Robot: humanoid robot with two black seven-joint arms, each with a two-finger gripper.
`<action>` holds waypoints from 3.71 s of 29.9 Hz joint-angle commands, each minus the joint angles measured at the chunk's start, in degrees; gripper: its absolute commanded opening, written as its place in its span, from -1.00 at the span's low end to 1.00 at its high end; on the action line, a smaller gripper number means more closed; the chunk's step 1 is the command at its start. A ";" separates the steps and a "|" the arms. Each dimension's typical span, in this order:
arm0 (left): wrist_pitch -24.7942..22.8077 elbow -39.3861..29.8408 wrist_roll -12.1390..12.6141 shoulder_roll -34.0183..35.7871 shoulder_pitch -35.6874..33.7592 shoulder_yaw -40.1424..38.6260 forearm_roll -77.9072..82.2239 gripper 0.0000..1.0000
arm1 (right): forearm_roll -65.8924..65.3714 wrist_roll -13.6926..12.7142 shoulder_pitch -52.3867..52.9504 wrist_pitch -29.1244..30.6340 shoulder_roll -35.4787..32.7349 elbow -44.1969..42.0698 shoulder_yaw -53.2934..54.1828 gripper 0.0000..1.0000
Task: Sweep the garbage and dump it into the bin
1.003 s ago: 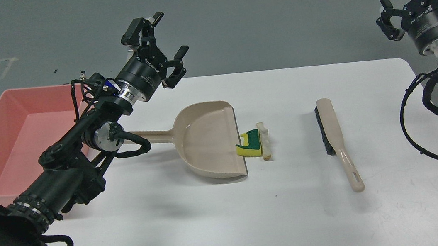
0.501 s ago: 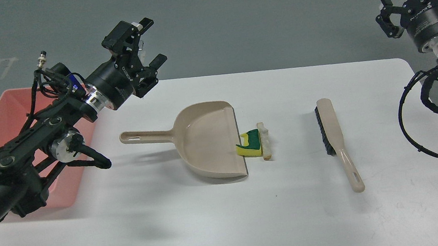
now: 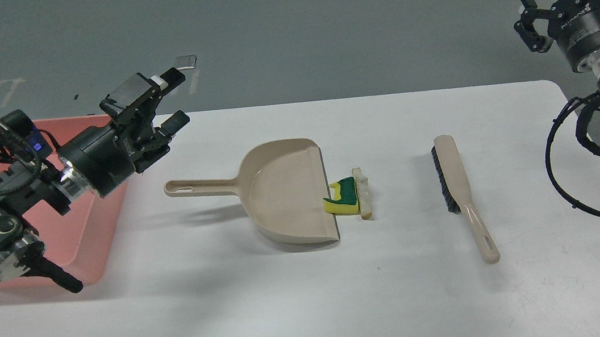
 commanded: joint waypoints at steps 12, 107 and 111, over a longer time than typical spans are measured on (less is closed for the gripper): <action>10.58 -4.50 -1.05 3.05 11.54 1.05 10.69 0.98 | -0.08 0.00 0.02 0.15 -0.08 -0.23 -0.10 1.00; 27.91 22.66 -1.93 -31.67 13.66 -2.37 11.32 0.78 | -0.08 0.00 1.52 0.15 0.53 0.03 -0.01 1.00; 27.91 23.19 -2.02 -32.28 12.96 -2.28 11.32 0.69 | -0.08 0.00 1.60 0.15 0.44 -0.06 -0.01 1.00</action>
